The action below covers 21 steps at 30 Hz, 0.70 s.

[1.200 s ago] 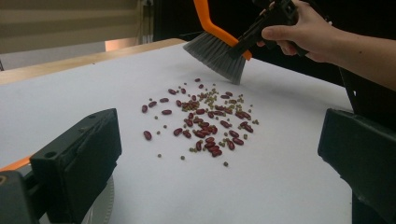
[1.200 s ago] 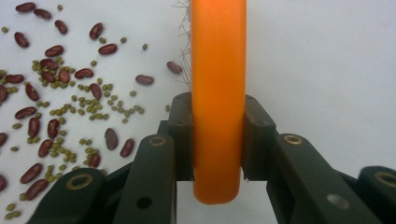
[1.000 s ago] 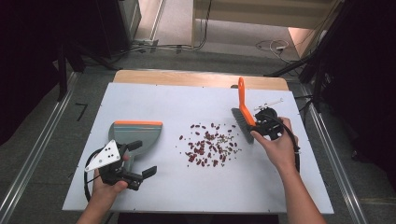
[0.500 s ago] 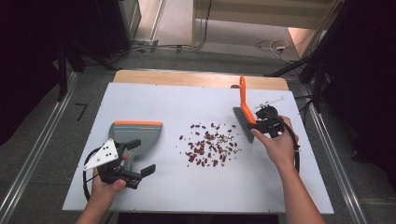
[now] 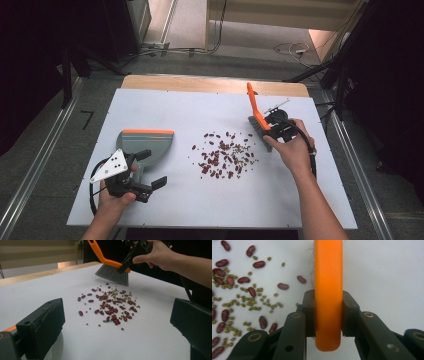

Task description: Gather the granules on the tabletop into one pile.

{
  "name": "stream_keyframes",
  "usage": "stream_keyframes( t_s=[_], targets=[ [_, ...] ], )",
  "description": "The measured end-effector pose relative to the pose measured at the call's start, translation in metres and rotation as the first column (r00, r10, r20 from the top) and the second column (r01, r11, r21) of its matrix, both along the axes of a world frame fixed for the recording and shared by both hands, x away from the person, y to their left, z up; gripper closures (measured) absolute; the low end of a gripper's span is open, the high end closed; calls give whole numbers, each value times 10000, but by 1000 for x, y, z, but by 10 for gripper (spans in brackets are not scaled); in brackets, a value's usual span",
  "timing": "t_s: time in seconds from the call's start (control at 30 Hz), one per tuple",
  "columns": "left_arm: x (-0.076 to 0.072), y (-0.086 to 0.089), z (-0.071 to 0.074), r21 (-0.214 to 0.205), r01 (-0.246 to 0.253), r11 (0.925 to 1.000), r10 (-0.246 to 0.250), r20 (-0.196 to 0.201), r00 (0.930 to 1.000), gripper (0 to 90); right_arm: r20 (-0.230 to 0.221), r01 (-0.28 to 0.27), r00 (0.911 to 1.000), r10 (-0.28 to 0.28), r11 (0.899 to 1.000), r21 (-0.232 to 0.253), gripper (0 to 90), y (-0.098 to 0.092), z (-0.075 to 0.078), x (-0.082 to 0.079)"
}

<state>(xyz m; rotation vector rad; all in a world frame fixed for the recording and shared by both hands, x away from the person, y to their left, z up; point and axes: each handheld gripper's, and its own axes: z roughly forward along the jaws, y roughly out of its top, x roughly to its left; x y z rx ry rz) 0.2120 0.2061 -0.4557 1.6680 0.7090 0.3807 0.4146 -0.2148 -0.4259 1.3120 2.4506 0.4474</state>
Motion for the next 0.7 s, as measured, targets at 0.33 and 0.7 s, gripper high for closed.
stream_keyframes(
  t_s=[0.33,0.7],
  targets=[
    [-1,-1,0,48,56,10000,-56,13,10000,0,-434,-122,9990,101,9987,-486,682,28,-3,1],
    [-1,-1,1,68,39,10000,-39,22,10000,0,-580,-1132,9925,1076,9881,-1042,681,43,-4,-16]
  ],
)
